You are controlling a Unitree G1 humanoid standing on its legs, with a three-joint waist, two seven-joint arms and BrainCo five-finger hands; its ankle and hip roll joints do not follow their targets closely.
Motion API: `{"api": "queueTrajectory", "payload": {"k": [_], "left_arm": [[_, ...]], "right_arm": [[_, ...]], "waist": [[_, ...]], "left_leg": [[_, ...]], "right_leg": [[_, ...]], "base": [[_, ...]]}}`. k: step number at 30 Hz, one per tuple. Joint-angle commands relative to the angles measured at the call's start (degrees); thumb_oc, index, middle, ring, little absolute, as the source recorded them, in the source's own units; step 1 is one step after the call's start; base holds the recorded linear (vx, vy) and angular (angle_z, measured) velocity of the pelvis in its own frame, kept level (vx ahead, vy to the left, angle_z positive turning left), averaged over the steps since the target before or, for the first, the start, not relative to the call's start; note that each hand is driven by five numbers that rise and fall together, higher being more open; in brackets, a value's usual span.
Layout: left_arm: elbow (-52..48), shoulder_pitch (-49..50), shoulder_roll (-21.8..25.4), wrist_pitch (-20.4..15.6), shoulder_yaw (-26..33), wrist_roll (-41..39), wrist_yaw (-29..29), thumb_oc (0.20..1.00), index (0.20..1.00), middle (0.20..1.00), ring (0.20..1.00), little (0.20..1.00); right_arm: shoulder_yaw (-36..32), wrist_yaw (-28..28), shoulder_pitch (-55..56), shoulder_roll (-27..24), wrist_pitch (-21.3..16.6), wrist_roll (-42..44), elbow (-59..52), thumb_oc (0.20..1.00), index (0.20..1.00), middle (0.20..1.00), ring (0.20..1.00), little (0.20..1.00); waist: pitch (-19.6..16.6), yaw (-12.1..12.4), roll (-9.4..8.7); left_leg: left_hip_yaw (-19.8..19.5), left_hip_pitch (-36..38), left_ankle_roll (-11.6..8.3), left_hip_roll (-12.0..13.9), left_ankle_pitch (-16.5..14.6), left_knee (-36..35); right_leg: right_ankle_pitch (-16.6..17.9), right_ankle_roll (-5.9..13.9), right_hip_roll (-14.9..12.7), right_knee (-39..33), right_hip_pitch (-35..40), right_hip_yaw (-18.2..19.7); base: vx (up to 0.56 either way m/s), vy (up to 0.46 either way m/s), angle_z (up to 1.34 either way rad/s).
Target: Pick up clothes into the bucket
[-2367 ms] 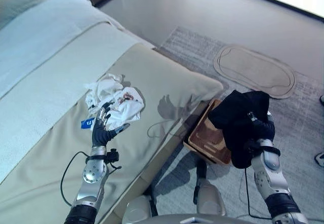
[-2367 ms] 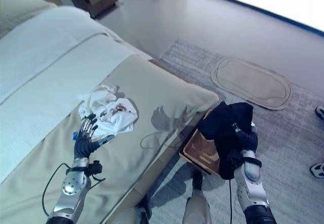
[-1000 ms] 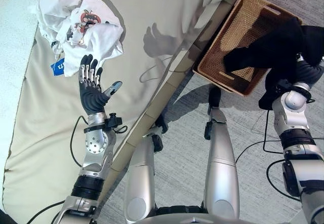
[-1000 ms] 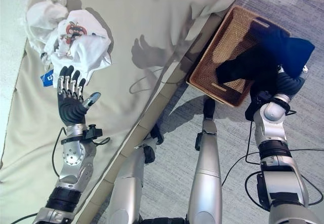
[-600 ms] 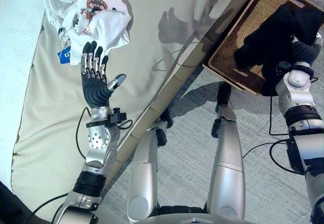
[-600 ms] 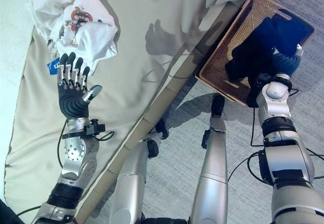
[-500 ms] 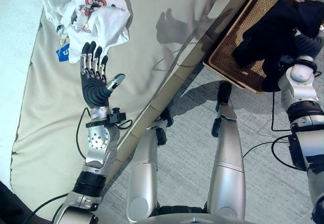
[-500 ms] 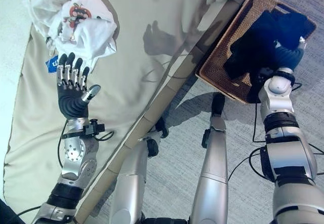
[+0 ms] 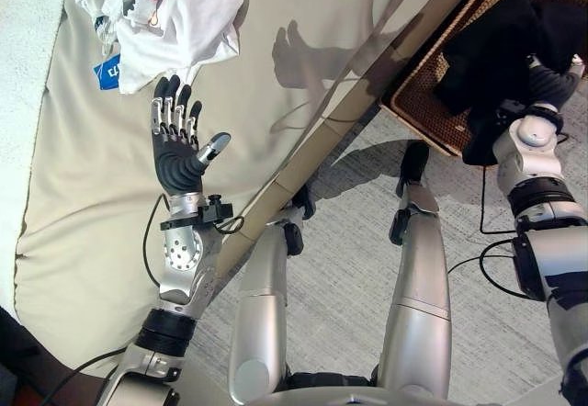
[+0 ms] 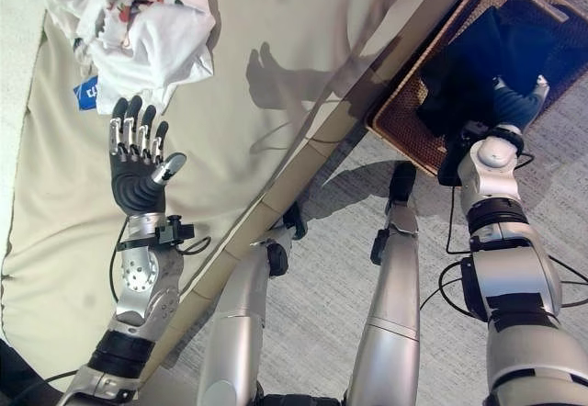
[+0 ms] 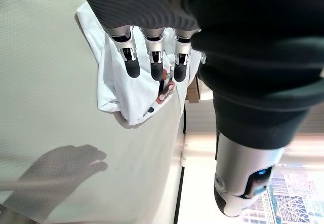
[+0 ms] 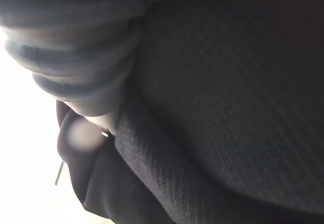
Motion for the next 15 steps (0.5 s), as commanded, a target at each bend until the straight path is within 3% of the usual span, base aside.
{"api": "queueTrajectory", "payload": {"k": [1,3,4,5,6,15], "left_arm": [[-6.0,2.7,0.53,-3.69,1.28,0.17,0.43,1.0,1.0,1.0,1.0,1.0],[-6.13,2.58,0.51,-3.71,1.3,0.43,0.67,1.0,1.0,1.0,1.0,1.0],[-6.22,2.53,0.56,-3.73,1.19,0.48,0.67,1.0,1.0,1.0,1.0,1.0],[-5.97,2.37,0.62,-3.71,1.06,0.29,0.86,1.0,1.0,1.0,1.0,1.0],[-5.87,2.32,0.62,-3.73,1.14,0.28,1.01,1.0,1.0,1.0,1.0,1.0],[-5.5,1.6,0.53,-3.5,1.09,0.98,2.12,1.0,1.0,1.0,1.0,1.0]], "right_arm": [[3.93,0.62,-0.34,-3.56,-1.47,-1.77,-0.2,0.2,0.2,0.2,0.2,0.2],[4.08,0.69,-0.23,-3.83,-1.27,-2.33,-0.25,0.2,0.2,0.2,0.2,0.2],[4.24,0.81,-0.35,-4.09,-1.08,-2.64,0.31,0.269,0.269,0.269,0.269,0.269],[4.2,-0.1,-1.1,-4.35,-0.79,-2.95,1.61,0.878,0.878,0.878,0.878,0.878],[3.94,-0.54,-1.43,-4.34,-0.92,-2.82,1.99,1.0,1.0,1.0,1.0,1.0],[2.88,-4.03,-2.17,-3.42,-0.95,-3.97,3.1,1.0,1.0,1.0,1.0,1.0]], "waist": [[-3.47,-1.09,3.92],[-3.54,-1.12,3.84],[-3.59,-1.07,3.8],[-3.81,-1.01,3.68],[-3.86,-0.97,3.66],[-4.52,-1.15,2.64]], "left_leg": [[-1.23,-3.97,0.77,-0.38,-7.94,9.12],[-1.25,-4.02,0.8,-0.43,-7.94,9.14],[-1.2,-3.99,0.8,-0.46,-7.87,8.98],[-1.24,-3.96,0.79,-0.52,-7.8,8.91],[-1.2,-3.89,0.8,-0.57,-7.79,8.94],[-1.48,-1.66,0.65,-0.44,-7.22,7.13]], "right_leg": [[-4.98,4.33,-0.27,5.1,-0.25,3.92],[-4.98,4.36,-0.31,5.2,-0.4,4.0],[-5.0,4.38,-0.43,5.17,-0.43,3.98],[-5.0,4.37,-0.51,5.2,-0.3,3.9],[-5.03,4.34,-0.46,5.25,-0.2,3.9],[-4.49,4.46,-0.45,3.27,2.17,2.85]], "base": [[0.0,0.0,0.0],[0.0,0.0,0.0],[0.0,0.0,0.0],[0.0,0.0,0.0],[0.0,0.0,0.0],[0.0,0.0,0.0]]}}
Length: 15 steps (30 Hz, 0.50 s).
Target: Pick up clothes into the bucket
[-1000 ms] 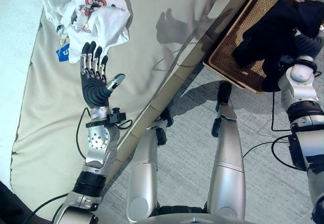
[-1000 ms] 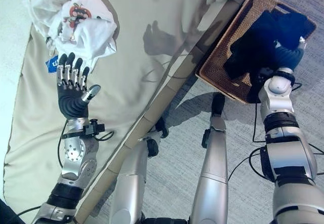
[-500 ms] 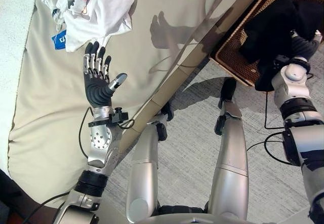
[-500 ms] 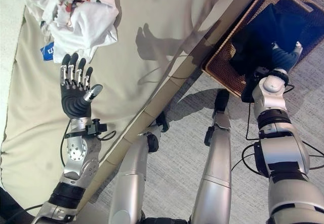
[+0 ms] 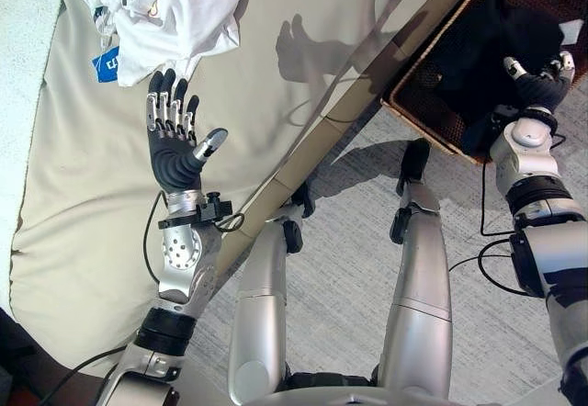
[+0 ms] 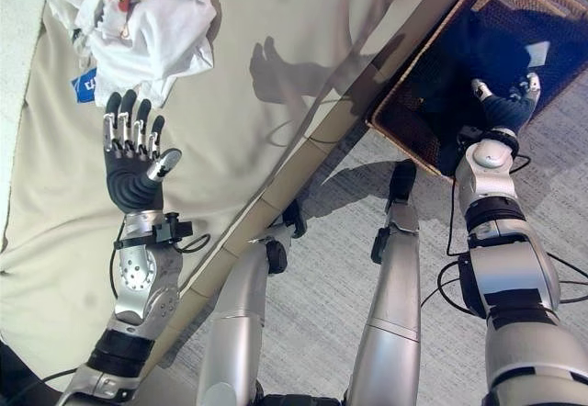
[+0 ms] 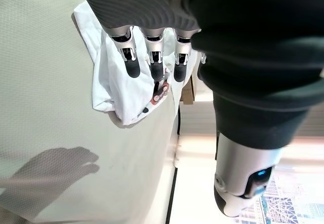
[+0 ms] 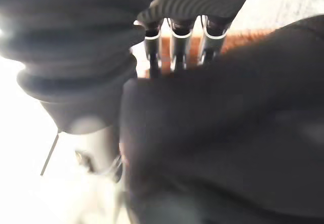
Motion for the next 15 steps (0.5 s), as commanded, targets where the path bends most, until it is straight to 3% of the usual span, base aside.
{"api": "queueTrajectory", "payload": {"k": [1,3,4,6,11,15], "left_arm": [[-3.55,1.97,0.52,-3.49,0.91,1.39,1.26,1.0,1.0,1.0,1.0,1.0],[-3.14,1.83,0.52,-3.55,0.99,1.52,1.53,1.0,1.0,1.0,1.0,1.0],[-3.0,1.88,0.42,-3.5,0.96,1.46,1.54,1.0,1.0,1.0,1.0,1.0],[-2.54,1.91,0.46,-3.49,0.79,1.31,1.5,1.0,1.0,1.0,1.0,1.0],[-1.49,2.49,1.16,-3.06,0.54,2.58,2.23,1.0,1.0,1.0,1.0,1.0],[-0.98,3.13,1.04,-3.01,1.05,3.42,2.71,1.0,1.0,1.0,1.0,1.0]], "right_arm": [[0.49,-2.68,0.5,-2.71,-2.45,-0.58,-0.2,1.0,1.0,1.0,1.0,1.0],[-0.47,-3.59,0.57,-2.63,-2.63,-0.14,0.35,1.0,1.0,1.0,1.0,1.0],[-0.92,-4.28,0.53,-2.56,-2.69,0.19,0.45,1.0,1.0,1.0,1.0,1.0],[-1.75,-5.5,0.79,-2.74,-2.71,0.04,0.76,1.0,1.0,1.0,1.0,1.0],[-1.74,-11.04,3.58,-3.42,-0.97,-7.1,-0.58,1.0,1.0,1.0,1.0,1.0],[-1.92,-11.99,6.73,-2.44,-1.02,-9.55,-4.32,1.0,1.0,1.0,1.0,1.0]], "waist": [[-4.49,-1.14,2.39],[-4.43,-1.43,1.94],[-5.09,-1.14,1.81],[-5.21,-1.34,1.27],[-6.29,-1.25,-0.14],[-6.41,-1.49,-0.99]], "left_leg": [[-1.16,0.01,0.78,-0.74,-6.98,5.35],[-0.95,0.71,1.2,-0.87,-4.88,3.78],[-1.71,2.02,0.64,-0.76,-6.2,3.08],[-1.47,3.43,0.94,-0.76,-3.97,0.87],[-3.25,10.06,-0.07,-0.8,-1.61,-5.38],[-4.08,13.36,-0.56,-0.86,-0.48,-7.94]], "right_leg": [[-4.3,4.49,-0.66,2.61,3.27,2.43],[-2.12,4.14,-0.84,0.54,4.47,1.7],[-3.69,4.65,-0.6,0.42,5.64,1.68],[-1.46,4.43,-0.95,-2.09,7.5,0.48],[0.4,5.04,-0.93,-8.01,15.63,-2.5],[1.03,5.19,-0.74,-10.47,19.97,-3.86]], "base": [[0.0,0.0,0.0],[-0.05,-0.014,0.01],[-0.1,-0.029,0.03],[-0.06,-0.043,0.06],[0.0,-0.051,0.08],[0.03,-0.074,0.13]]}}
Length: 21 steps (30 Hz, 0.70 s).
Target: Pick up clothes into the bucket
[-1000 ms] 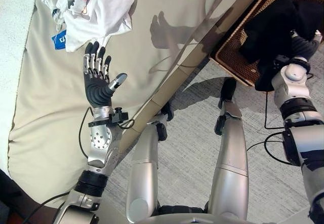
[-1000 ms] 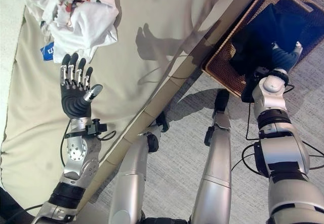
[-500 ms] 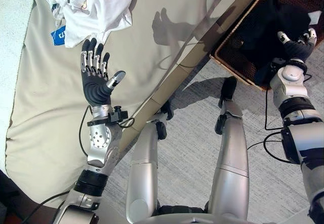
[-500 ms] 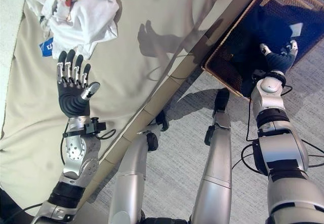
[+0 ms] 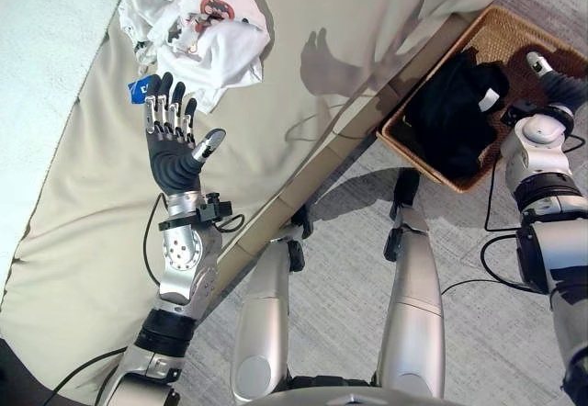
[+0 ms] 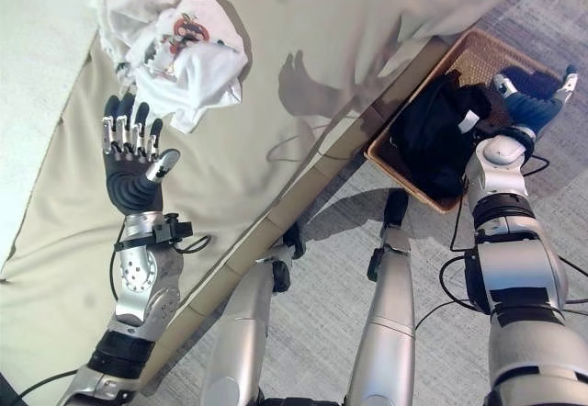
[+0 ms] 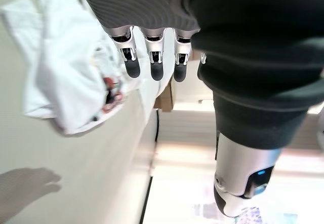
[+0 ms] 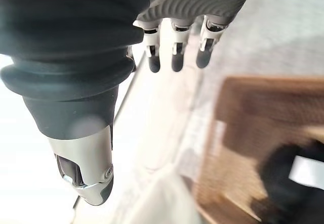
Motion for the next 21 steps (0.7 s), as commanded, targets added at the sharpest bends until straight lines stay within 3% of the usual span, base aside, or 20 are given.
{"api": "queueTrajectory", "payload": {"k": [1,5,10,14,16,19,21], "left_arm": [[1.46,2.98,0.93,-2.54,2.08,4.63,1.9,1.0,1.0,1.0,1.0,1.0],[5.96,3.34,1.05,-2.17,2.9,6.39,2.4,1.0,1.0,1.0,1.0,1.0],[15.59,2.86,1.94,-0.35,3.85,9.36,1.37,1.0,1.0,1.0,1.0,1.0],[17.2,3.19,3.07,0.92,4.39,12.56,1.56,1.0,1.0,1.0,1.0,1.0],[17.97,3.74,4.29,2.96,5.18,16.19,2.74,1.0,1.0,1.0,1.0,1.0],[19.05,2.58,4.55,3.98,4.62,18.29,3.5,1.0,1.0,1.0,1.0,1.0],[21.06,-0.58,4.58,5.33,2.14,23.0,5.23,1.0,1.0,1.0,1.0,1.0]], "right_arm": [[1.14,-2.1,11.67,1.75,-2.04,-8.64,-12.75,1.0,1.0,1.0,1.0,1.0],[0.6,0.76,21.0,5.52,-3.07,-11.76,-21.29,1.0,1.0,1.0,1.0,1.0],[1.93,9.53,34.93,12.33,-6.2,-12.1,-33.08,1.0,1.0,1.0,1.0,1.0],[3.44,12.98,38.21,13.83,-7.07,-13.05,-37.7,1.0,1.0,1.0,1.0,1.0],[5.81,16.59,39.56,15.4,-6.9,-12.0,-40.98,1.0,1.0,1.0,1.0,1.0],[6.1,18.09,41.11,15.88,-6.95,-11.7,-43.84,1.0,1.0,1.0,1.0,1.0],[7.37,19.48,40.98,16.77,-6.49,-11.08,-43.36,1.0,1.0,1.0,1.0,1.0]], "waist": [[-3.75,-1.87,-2.43],[-3.78,-2.41,-3.83],[-5.59,-2.87,-6.42],[-6.63,-2.93,-7.36],[-7.43,-2.0,-8.4],[-7.82,-1.83,-8.79],[-8.83,-1.34,-8.4]], "left_leg": [[-2.14,4.19,-1.74,0.03,-2.43,-0.06],[-3.77,10.01,-2.13,0.07,-1.36,-3.02],[-7.93,19.86,-3.08,1.03,1.88,-9.85],[-9.73,22.51,-3.54,2.1,1.86,-9.92],[-11.13,23.89,-3.55,2.63,0.44,-6.96],[-10.69,24.29,-3.57,2.26,1.22,-7.52],[-13.24,23.71,-4.07,0.59,5.29,-12.06]], "right_leg": [[0.62,4.2,-0.25,-4.52,8.99,0.26],[0.7,4.22,-0.01,-7.2,16.04,-2.01],[0.29,3.68,1.65,-12.54,28.37,-6.58],[-0.62,3.29,2.99,-13.68,32.89,-8.47],[-2.2,2.48,4.19,-13.68,36.59,-8.84],[-2.55,2.55,3.25,-13.87,38.57,-10.64],[-2.13,3.18,2.27,-13.25,38.66,-12.95]], "base": [[0.1,-0.133,0.12],[0.1,-0.138,0.17],[0.12,-0.145,0.3],[0.1,-0.133,0.39],[0.12,-0.104,0.39],[0.05,-0.007,0.23],[0.07,0.156,0.5]]}}
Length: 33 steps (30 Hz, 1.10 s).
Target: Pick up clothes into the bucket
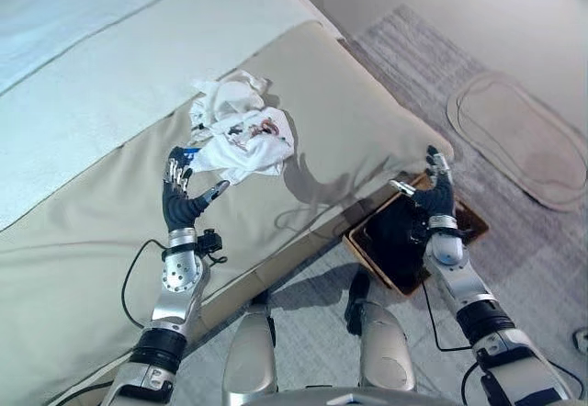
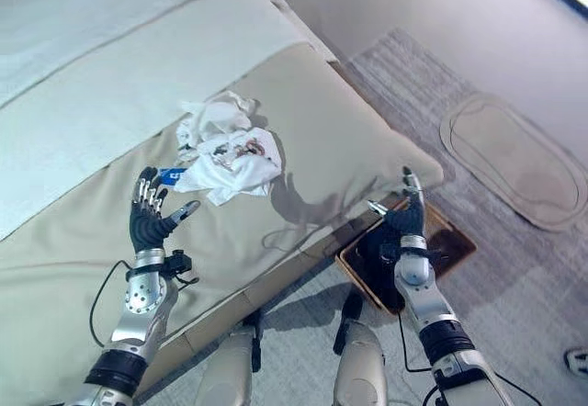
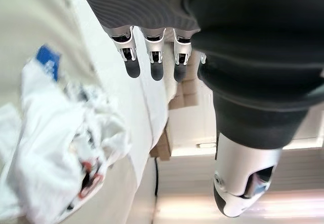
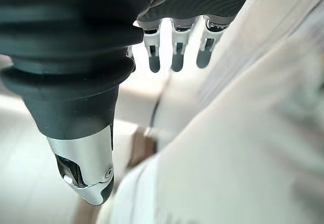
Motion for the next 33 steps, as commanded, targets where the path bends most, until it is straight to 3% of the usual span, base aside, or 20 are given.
{"api": "queueTrajectory", "payload": {"k": [1,4,6,7,8,9,10,11,12,13,14,16,17,23,28,33], "left_arm": [[0.6,-4.53,3.17,0.37,-0.79,8.51,2.75,1.0,1.0,1.0,1.0,1.0],[1.24,-4.36,3.51,1.03,-1.72,11.92,2.98,1.0,1.0,1.0,1.0,1.0],[2.33,-3.98,4.32,2.08,-1.85,14.81,2.83,1.0,1.0,1.0,1.0,1.0],[2.31,-3.96,4.34,2.09,-1.86,14.83,2.84,1.0,1.0,1.0,1.0,1.0],[1.97,-3.48,5.15,2.7,-1.49,16.13,2.48,1.0,1.0,1.0,1.0,1.0],[1.96,-3.48,5.16,2.71,-1.49,16.13,2.48,1.0,1.0,1.0,1.0,1.0],[1.35,-3.99,6.19,3.48,-1.71,18.36,2.44,1.0,1.0,1.0,1.0,1.0],[1.35,-4.04,6.19,3.49,-1.71,18.37,2.45,1.0,1.0,1.0,1.0,1.0],[1.11,-6.26,7.64,4.06,-2.66,20.31,3.0,1.0,1.0,1.0,1.0,1.0],[1.13,-6.35,7.65,4.07,-2.68,20.32,3.02,1.0,1.0,1.0,1.0,1.0],[1.83,-10.58,8.95,5.09,-4.48,22.8,4.2,1.0,1.0,1.0,1.0,1.0],[2.95,-12.73,9.37,5.35,-5.12,23.9,4.96,1.0,1.0,1.0,1.0,1.0],[4.48,-16.19,10.13,6.2,-5.95,25.98,6.21,1.0,1.0,1.0,1.0,1.0],[9.4,-23.76,10.9,8.58,-8.87,30.41,9.34,1.0,1.0,1.0,1.0,1.0],[13.09,-32.49,11.71,12.39,-11.5,33.75,12.85,1.0,1.0,1.0,1.0,1.0],[14.84,-39.08,13.22,14.38,-14.27,36.53,14.43,1.0,1.0,1.0,1.0,1.0]], "right_arm": [[0.76,2.47,-1.23,1.13,-2.84,0.93,-2.21,1.0,1.0,1.0,1.0,1.0],[1.05,3.16,-0.99,2.13,-2.09,1.13,-1.9,1.0,1.0,1.0,1.0,1.0],[1.2,4.43,-0.88,3.39,-1.84,2.36,-1.35,1.0,1.0,1.0,1.0,1.0],[1.19,4.47,-0.87,3.41,-1.85,2.4,-1.34,1.0,1.0,1.0,1.0,1.0],[1.18,5.33,-0.25,3.92,-1.73,3.09,-1.59,1.0,1.0,1.0,1.0,1.0],[1.18,5.33,-0.25,3.93,-1.73,3.09,-1.59,1.0,1.0,1.0,1.0,1.0],[1.06,5.24,-0.03,4.07,-1.53,3.01,-1.8,1.0,1.0,1.0,1.0,1.0],[1.03,5.24,-0.07,4.08,-1.52,3.01,-1.8,1.0,1.0,1.0,1.0,1.0],[0.72,4.99,-0.79,4.43,-1.79,4.19,-2.46,1.0,1.0,1.0,1.0,1.0],[0.67,5.0,-0.85,4.43,-1.79,4.2,-2.45,1.0,1.0,1.0,1.0,1.0],[0.27,4.67,-2.08,4.75,-2.55,6.33,-3.07,1.0,1.0,1.0,1.0,1.0],[0.18,4.42,-2.99,4.72,-2.81,6.85,-2.81,1.0,1.0,1.0,1.0,1.0],[0.51,4.11,-4.84,4.8,-3.36,7.57,-2.45,1.0,1.0,1.0,1.0,1.0],[1.47,2.57,-8.57,4.32,-3.84,7.65,-1.8,1.0,1.0,1.0,1.0,1.0],[1.36,0.58,-12.04,3.01,-4.66,7.72,-3.87,1.0,1.0,1.0,1.0,1.0],[1.18,-0.28,-14.0,2.63,-5.12,8.06,-4.31,1.0,1.0,1.0,1.0,1.0]], "waist": [[-2.39,-0.64,-2.2],[-3.38,-0.28,-2.55],[-4.43,0.33,-3.2],[-4.39,0.41,-3.3],[-4.67,0.74,-3.6],[-4.67,0.78,-3.64],[-4.12,0.73,-3.67],[-4.25,0.7,-3.72],[-2.92,0.16,-3.43],[-3.05,0.18,-3.42],[-1.52,-0.8,-3.83],[-1.38,-1.19,-3.97],[-0.43,-1.73,-4.93],[2.07,-1.85,-6.64],[7.38,-3.16,-6.67],[9.32,-4.18,-6.57]], "left_leg": [[0.5,-1.24,-2.08,-2.13,2.12,1.13],[1.26,0.05,-1.46,-3.02,1.22,0.99],[2.17,1.23,0.48,-4.83,-0.96,1.83],[2.29,1.28,0.55,-4.91,-1.04,1.91],[2.86,2.17,1.87,-5.97,-2.15,2.33],[2.91,2.17,1.89,-6.0,-2.15,2.33],[2.78,2.2,3.3,-7.62,-3.01,3.53],[2.78,1.99,3.38,-7.72,-2.72,3.39],[2.08,1.25,3.93,-8.1,-3.0,4.56],[2.09,1.01,3.97,-8.12,-2.72,4.43],[0.95,-0.9,3.8,-8.26,-2.6,4.91],[0.55,-2.47,3.65,-8.33,-1.99,4.76],[0.34,-4.12,3.23,-8.48,-1.79,4.51],[0.74,-10.53,2.18,-7.94,-1.86,8.29],[1.22,-17.25,1.31,-7.33,-1.92,12.22],[1.42,-22.47,1.1,-6.97,-2.8,15.21]], "right_leg": [[6.52,2.51,-1.2,-8.17,5.14,0.75],[7.2,3.39,-2.29,-9.35,7.06,0.28],[7.72,4.41,-4.09,-9.13,8.54,1.51],[7.68,4.48,-4.2,-9.04,8.51,1.65],[8.2,4.86,-5.81,-6.08,7.96,2.6],[8.16,4.88,-5.85,-6.0,7.89,2.67],[10.34,5.16,-7.62,-0.46,6.78,4.72],[10.58,5.17,-7.69,-0.6,6.58,4.71],[10.62,4.67,-7.0,4.12,3.32,7.71],[10.89,4.63,-6.98,3.94,3.1,7.7],[9.34,4.01,-3.84,1.89,-0.38,11.09],[9.24,3.78,-2.73,-0.62,-1.6,11.85],[9.85,3.81,-1.61,-5.88,-3.61,12.23],[10.88,3.99,-0.47,-8.97,-6.68,12.82],[10.78,3.67,-0.19,-6.41,-13.12,13.12],[10.46,3.6,-0.03,-4.08,-18.04,13.54]], "base": [[0.15,0.239,0.9],[0.1,0.135,0.44],[0.2,0.278,0.24],[0.21,0.334,0.14],[0.09,0.155,0.01],[0.15,0.301,-0.04],[0.05,0.156,-0.01],[0.05,0.241,0.16],[-0.02,0.093,0.26],[-0.1,0.079,0.43],[-0.1,-0.004,0.39],[-0.1,-0.046,0.31],[-0.07,-0.07,0.21],[-0.07,-0.057,0.15],[-0.09,-0.017,-0.09],[-0.05,0.004,-0.03]]}}
